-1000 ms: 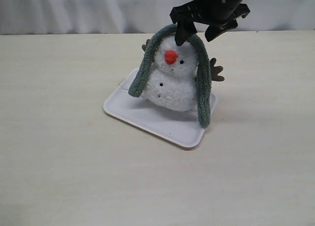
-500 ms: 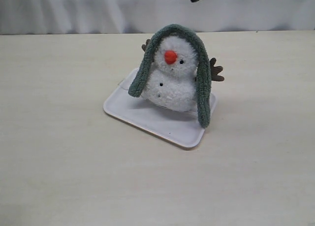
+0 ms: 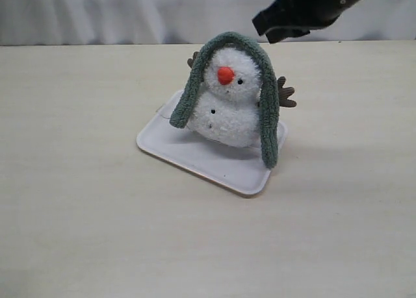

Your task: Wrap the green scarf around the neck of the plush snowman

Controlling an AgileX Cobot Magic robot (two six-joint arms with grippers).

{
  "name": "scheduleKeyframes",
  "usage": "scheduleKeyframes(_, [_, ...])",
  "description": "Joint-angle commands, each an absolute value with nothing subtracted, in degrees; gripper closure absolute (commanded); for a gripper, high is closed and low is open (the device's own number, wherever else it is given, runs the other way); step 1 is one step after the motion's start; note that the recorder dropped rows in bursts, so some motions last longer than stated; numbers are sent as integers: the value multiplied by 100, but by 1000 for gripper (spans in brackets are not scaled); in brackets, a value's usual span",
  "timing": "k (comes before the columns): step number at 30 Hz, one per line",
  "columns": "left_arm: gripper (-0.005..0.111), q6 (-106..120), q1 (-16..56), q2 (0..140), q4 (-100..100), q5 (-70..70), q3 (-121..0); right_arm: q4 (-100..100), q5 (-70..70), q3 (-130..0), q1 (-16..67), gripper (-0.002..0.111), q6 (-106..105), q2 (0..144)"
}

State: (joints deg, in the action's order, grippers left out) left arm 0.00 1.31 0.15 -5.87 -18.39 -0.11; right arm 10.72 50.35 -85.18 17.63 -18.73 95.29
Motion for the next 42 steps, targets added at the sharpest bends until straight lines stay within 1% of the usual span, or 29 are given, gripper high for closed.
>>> scheduleKeyframes(1, [107, 0, 110, 0, -601, -1771, 0, 402, 5035, -8318, 1754, 69, -1457, 9548])
scheduleKeyframes(2, [107, 0, 110, 0, -601, -1771, 0, 402, 4951, -8292, 1754, 65, -1457, 9548])
scheduleKeyframes(3, [107, 0, 110, 0, -601, -1771, 0, 457, 4853, -8251, 1754, 64, -1457, 9548])
scheduleKeyframes(9, [107, 0, 110, 0, -601, -1771, 0, 1169, 4043, -8226, 1785, 65, -1909, 9836])
scheduleKeyframes(13, [107, 0, 110, 0, -601, -1771, 0, 884, 3453, -8236, 2132, 65, -1987, 10252])
scheduleKeyframes(14, [107, 0, 110, 0, -601, -1771, 0, 734, 3226, -8236, 2204, 67, -1987, 10276])
scheduleKeyframes(15, [107, 0, 110, 0, -601, -1771, 0, 614, 3102, -8236, 2218, 71, -1987, 10276])
scheduleKeyframes(17, [107, 0, 110, 0, -601, -1771, 0, 461, 2962, -8236, 2206, 84, -1987, 10320])
scheduleKeyframes(20, [107, 0, 110, 0, -601, -1771, 0, 339, 2792, -8236, 2206, 94, -2046, 10512])
scheduleKeyframes(22, [107, 0, 110, 0, -601, -1771, 0, 137, 2648, -8236, 2206, 104, -2075, 10612])
scheduleKeyframes(32, [107, 0, 110, 0, -601, -1771, 0, -246, 1716, -8246, 2206, 104, -1901, 10445])
scheduleKeyframes(42, [107, 0, 110, 0, -601, -1771, 0, -319, 1738, -8246, 1839, 104, -1653, 10849])
